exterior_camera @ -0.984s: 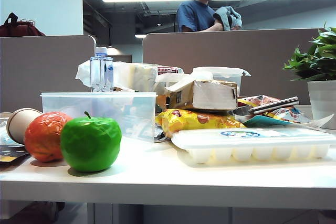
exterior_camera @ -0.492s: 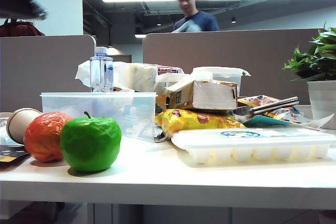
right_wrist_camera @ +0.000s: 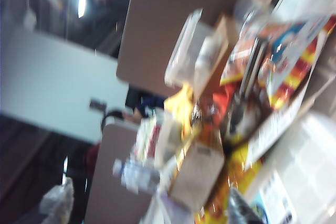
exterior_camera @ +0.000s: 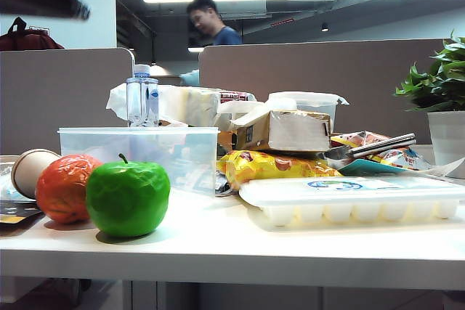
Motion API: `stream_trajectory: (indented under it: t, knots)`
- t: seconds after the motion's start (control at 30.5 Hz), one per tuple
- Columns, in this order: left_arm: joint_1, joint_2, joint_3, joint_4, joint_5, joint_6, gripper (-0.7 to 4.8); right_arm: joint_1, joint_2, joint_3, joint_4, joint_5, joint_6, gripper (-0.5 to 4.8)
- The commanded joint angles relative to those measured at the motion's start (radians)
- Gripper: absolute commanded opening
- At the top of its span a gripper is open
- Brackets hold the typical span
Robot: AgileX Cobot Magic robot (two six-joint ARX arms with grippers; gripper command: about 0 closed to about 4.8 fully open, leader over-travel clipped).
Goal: Pick up the metal ice scoop from the table and place it inside the transparent plastic box.
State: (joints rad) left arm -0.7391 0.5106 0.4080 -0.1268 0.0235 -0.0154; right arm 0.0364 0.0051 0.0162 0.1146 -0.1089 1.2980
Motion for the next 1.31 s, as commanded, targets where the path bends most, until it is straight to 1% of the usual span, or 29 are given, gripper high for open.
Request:
stream_trajectory:
  t: [0.03,0.16,0.23,0.33,0.39,0.49,0.69,0.79,0.98,1.08,1.18,1.31]
  knots:
    - [0.003,0.061,0.066,-0.010,0.002,0.004,-0.05,0.000,0.033,0.024,0.059,0.083,0.021,3.51]
    - [0.003,0.150,0.150,-0.007,0.002,0.004,-0.05,0.000,0.131,0.031,0.146,0.138,0.068,3.51]
    - [0.003,0.189,0.189,-0.007,0.002,0.004,-0.05,-0.001,0.208,0.042,0.191,0.142,0.084,3.51]
    - [0.003,0.246,0.243,-0.007,0.002,0.004,-0.05,-0.003,0.370,0.084,0.261,0.140,0.090,3.52]
    - [0.003,0.290,0.284,-0.007,0.002,0.004,-0.05,-0.003,0.490,0.123,0.302,0.140,0.090,3.70]
    - [0.003,0.347,0.334,-0.006,0.002,0.004,-0.05,-0.003,0.702,0.201,0.387,0.138,0.090,3.74]
    - [0.003,0.388,0.356,-0.011,0.002,0.004,-0.05,-0.003,1.131,0.384,0.565,0.035,0.090,3.73]
    - [0.003,0.389,0.356,-0.008,0.002,0.004,-0.05,-0.004,1.323,0.484,0.629,0.016,0.090,3.73]
    - [0.003,0.389,0.357,-0.008,0.003,0.004,-0.05,-0.006,1.614,0.696,0.652,-0.050,0.102,3.74]
    - [0.003,0.389,0.356,-0.008,0.003,0.004,-0.05,-0.006,1.703,0.777,0.631,-0.053,0.114,3.74]
    - [0.003,0.389,0.357,-0.007,0.003,0.004,-0.05,-0.005,1.744,0.820,0.592,-0.046,0.124,3.74]
    - [0.003,0.389,0.357,-0.007,0.003,0.004,-0.05,-0.006,1.751,0.830,0.541,-0.026,0.124,3.74]
